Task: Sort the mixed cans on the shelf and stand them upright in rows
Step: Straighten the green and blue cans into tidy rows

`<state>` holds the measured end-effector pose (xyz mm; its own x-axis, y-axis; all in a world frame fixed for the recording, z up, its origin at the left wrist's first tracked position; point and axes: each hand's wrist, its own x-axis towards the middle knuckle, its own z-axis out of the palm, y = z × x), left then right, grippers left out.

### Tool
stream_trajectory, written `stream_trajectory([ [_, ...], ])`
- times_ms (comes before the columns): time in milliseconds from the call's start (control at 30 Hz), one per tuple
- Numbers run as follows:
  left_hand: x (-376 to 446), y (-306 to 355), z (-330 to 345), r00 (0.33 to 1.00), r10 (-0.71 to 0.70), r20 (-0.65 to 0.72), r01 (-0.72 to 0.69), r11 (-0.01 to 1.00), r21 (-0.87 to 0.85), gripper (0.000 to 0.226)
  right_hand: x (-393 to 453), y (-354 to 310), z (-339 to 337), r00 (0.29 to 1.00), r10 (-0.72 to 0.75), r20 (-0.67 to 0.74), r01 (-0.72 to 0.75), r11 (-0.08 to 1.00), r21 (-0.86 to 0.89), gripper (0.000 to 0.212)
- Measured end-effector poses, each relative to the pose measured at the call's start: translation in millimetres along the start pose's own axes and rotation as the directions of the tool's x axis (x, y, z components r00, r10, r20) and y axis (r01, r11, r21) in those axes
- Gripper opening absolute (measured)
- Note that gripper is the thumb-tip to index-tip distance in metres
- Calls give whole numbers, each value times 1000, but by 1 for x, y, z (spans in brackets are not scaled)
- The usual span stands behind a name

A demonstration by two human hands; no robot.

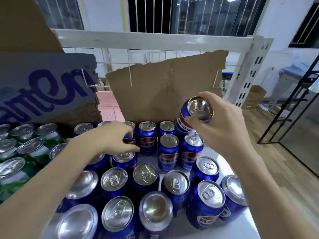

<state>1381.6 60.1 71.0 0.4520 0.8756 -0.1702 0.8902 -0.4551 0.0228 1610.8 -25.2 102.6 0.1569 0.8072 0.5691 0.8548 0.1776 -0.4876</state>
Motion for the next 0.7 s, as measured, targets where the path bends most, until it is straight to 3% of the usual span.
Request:
stream_trajectory([
  [167, -15, -13, 10, 992, 34, 124, -17, 991, -134, 51, -1, -35, 21, 997, -28, 67, 17, 987, 160, 37],
  [400, -11, -25, 33, 996, 91, -15, -93, 977, -191, 43, -1, -57, 44, 986, -23, 163, -4, 986, 166, 36],
  [600, 1, -44, 7, 989, 146, 37, -140, 982, -126, 41, 5, -56, 51, 981, 5, 193, -31, 990, 134, 52],
  [700, 5, -49, -7, 983, 183, -2, -182, 973, -141, 38, 6, -60, 58, 971, -8, 241, -29, 989, 147, 38],
])
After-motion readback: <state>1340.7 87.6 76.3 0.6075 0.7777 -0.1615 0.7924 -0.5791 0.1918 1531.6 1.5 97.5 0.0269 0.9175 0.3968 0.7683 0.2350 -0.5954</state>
